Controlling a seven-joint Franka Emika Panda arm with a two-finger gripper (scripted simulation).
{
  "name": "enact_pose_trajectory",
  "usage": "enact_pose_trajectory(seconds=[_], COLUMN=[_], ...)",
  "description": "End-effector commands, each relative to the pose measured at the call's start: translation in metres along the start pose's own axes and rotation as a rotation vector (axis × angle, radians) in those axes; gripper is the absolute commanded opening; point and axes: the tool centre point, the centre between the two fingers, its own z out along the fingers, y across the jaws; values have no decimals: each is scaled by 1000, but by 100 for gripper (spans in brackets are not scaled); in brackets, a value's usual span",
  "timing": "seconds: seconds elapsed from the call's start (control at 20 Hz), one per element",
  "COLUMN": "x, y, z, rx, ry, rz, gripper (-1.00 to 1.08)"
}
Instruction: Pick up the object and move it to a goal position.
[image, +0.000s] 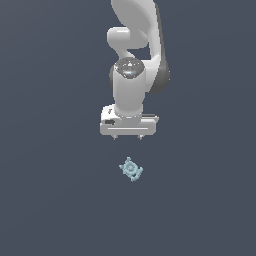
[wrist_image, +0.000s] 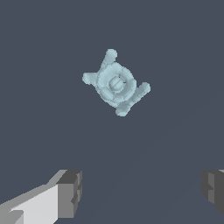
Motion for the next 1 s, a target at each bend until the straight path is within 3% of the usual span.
enact_pose_trajectory(seconds=[0.0, 0.45, 0.95], x=[0, 5, 9], y=[0, -23, -24], z=[0, -5, -3], rx=[0, -2, -2], ry=[0, 10, 9], rz=[0, -77, -104], gripper=[100, 100, 100])
